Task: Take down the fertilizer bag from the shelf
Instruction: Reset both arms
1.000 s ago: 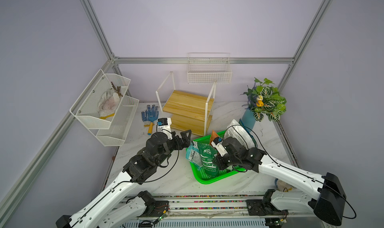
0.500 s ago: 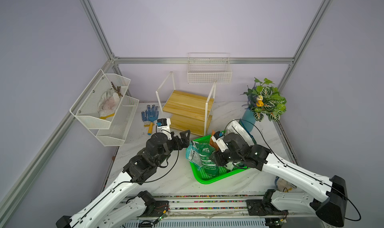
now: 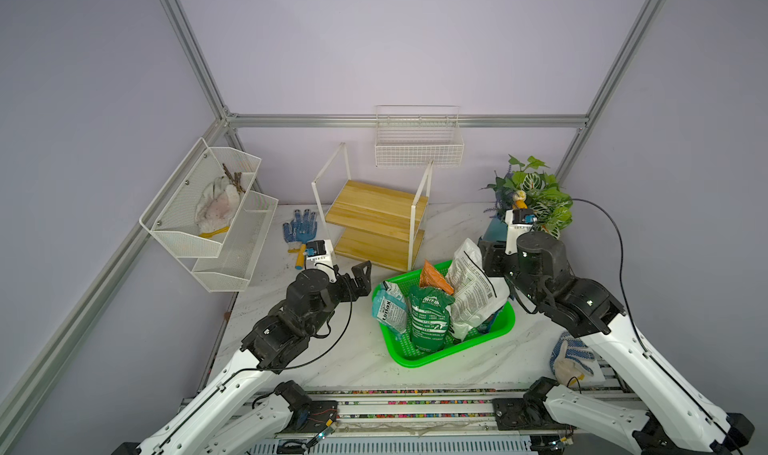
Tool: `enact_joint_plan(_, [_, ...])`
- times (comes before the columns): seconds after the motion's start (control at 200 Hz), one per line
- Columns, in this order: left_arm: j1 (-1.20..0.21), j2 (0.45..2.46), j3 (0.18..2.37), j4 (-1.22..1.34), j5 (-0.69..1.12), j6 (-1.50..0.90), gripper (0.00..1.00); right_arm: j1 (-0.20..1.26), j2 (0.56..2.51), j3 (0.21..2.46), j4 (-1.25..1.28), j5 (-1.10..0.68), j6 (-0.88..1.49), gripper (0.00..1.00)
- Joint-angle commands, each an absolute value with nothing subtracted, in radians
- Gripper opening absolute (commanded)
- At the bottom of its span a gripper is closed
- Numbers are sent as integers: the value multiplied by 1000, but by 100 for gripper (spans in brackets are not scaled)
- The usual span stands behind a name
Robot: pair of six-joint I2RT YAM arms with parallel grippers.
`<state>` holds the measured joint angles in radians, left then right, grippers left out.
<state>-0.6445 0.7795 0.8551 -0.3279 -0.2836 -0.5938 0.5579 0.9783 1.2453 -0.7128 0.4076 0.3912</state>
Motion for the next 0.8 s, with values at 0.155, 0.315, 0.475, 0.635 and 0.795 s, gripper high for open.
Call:
enact_joint_plan(0.155, [-589,755,776,-354,-312,-547,100,270,956,1135,-749,385,443,30])
enact_joint_plan(0.315, [-531,762,736,-361,-375,-468,100,46,970,1026,-657,265,462,31])
enact_joint_plan(0.475, [-398,767,654,-276,-356,-378,100,-76,1020,882,-473,228,495,56])
enact_joint_plan(0.635, [-233,777,534,-61,-277,-278,100,-92,1155,730,-180,350,444,72])
enact_joint_plan(0.795, [-70,928,428,224,-212,-168,100,-95,1270,623,45,396,375,72])
